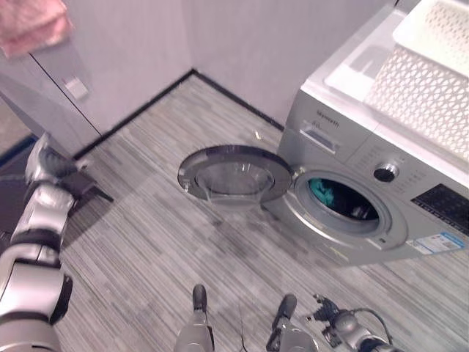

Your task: Grab the laundry basket,head to the washer,open it,put in the laundry and shut it.

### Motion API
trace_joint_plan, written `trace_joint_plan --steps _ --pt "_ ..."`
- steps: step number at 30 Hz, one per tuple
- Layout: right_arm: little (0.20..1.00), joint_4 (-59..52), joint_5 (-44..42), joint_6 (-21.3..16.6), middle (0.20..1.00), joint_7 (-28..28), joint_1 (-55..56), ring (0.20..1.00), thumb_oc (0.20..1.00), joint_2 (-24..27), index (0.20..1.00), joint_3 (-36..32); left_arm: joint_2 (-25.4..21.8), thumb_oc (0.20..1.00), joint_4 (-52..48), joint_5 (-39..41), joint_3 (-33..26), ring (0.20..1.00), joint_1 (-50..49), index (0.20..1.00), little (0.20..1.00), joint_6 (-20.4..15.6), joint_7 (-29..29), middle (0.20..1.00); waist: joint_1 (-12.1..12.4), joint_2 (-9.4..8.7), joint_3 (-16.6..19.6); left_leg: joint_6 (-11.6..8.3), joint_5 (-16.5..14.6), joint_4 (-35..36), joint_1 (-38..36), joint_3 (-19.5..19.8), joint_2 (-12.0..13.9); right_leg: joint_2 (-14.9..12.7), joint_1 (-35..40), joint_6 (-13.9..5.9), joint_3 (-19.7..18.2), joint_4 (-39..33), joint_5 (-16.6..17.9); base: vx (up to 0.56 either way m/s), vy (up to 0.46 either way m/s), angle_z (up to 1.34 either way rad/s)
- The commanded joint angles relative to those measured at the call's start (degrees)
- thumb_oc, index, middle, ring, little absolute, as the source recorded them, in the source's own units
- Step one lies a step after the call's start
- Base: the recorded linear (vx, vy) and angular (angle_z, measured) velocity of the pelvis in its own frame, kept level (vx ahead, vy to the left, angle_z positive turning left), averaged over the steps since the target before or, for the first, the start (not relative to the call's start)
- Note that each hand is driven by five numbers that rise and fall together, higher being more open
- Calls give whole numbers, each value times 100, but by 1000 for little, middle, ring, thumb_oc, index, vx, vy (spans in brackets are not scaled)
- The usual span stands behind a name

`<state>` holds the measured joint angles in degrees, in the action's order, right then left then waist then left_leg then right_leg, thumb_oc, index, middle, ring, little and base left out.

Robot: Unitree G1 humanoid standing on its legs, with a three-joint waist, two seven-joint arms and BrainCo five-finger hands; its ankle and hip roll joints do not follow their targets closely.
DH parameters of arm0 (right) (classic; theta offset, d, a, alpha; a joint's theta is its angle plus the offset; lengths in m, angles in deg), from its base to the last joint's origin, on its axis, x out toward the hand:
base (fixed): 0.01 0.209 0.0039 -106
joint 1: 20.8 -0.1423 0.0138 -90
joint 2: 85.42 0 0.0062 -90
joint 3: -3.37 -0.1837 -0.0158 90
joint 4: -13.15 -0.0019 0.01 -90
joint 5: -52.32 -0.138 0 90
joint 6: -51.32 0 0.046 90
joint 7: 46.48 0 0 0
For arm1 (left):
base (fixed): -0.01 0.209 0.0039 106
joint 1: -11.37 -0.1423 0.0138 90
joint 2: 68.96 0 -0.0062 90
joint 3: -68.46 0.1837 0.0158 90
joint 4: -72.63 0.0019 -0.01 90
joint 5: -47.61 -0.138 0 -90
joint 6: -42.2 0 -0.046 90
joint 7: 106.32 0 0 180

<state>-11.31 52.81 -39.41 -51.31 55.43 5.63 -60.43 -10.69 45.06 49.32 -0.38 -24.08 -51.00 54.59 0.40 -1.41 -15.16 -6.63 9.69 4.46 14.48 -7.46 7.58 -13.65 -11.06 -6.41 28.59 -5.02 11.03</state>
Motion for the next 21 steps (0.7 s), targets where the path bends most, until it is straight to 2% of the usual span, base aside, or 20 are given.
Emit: trace_joint_plan --steps 1,2,5,7,9,12,16,21 --pt "1000 99 -216 -105 1000 -161 -49 1000 1000 0 1000 238 -184 1000 621 -254 305 1000 293 1000 1000 -57 -263 1000 -54 -135 -234 269 -661 -495 225 -17 -46 -467 238 -418 -372 360 -481 -45 39 -8" --pt "1000 101 -216 -106 1000 -162 -53 1000 1000 -8 1000 228 -182 1000 633 -253 325 1000 317 1000 1000 -59 -263 1000 -43 -144 -231 272 -668 -509 240 -20 -48 -471 225 -420 -377 363 -479 -51 46 -3" --pt "1000 85 -284 -172 1000 -216 -242 1000 1000 -67 1000 414 100 1000 767 -658 946 1000 968 1000 1000 -17 -239 1000 -127 -279 -382 310 -708 -712 580 -72 -105 -538 -85 -453 -487 379 -350 -51 33 -13" --pt "1000 31 -329 -208 1000 -230 -267 1000 1000 -72 1000 463 175 1000 866 -676 1069 1000 1180 1000 1000 -21 -237 1000 -167 -318 -434 308 -700 -756 670 -85 -93 -550 -171 -460 -507 390 -328 -54 11 -7" --pt "1000 -443 -577 -371 1000 -216 -360 1000 1000 22 1000 624 310 1000 1185 -826 1548 1000 1895 1000 1000 17 -132 1000 -381 -453 -558 286 -663 -894 1033 -91 -34 -544 -511 -493 -620 398 -212 -40 -11 -3" --pt "1000 -618 -625 -422 1000 -194 -354 1000 1000 53 1000 677 308 1000 1263 -885 1685 1000 2079 1000 1000 12 -133 1000 -445 -510 -573 278 -662 -921 1114 -111 -2 -528 -601 -511 -659 384 -169 -11 -11 -5" --pt "1000 -1213 -796 -551 1000 -188 -323 1000 1000 227 1000 791 113 1000 1531 -754 2000 1000 2810 1000 1000 53 -117 1000 -713 -691 -616 259 -682 -1118 1476 -169 104 -432 -979 -561 -843 310 -5 10 -14 -21" --pt "1000 -1387 -793 -555 1000 -200 -241 1000 1000 268 1000 804 24 1000 1546 -658 2148 1000 3125 1000 1000 64 -127 1000 -864 -787 -612 272 -756 -1303 1725 -148 175 -347 -1209 -572 -951 263 67 36 -11 -15"
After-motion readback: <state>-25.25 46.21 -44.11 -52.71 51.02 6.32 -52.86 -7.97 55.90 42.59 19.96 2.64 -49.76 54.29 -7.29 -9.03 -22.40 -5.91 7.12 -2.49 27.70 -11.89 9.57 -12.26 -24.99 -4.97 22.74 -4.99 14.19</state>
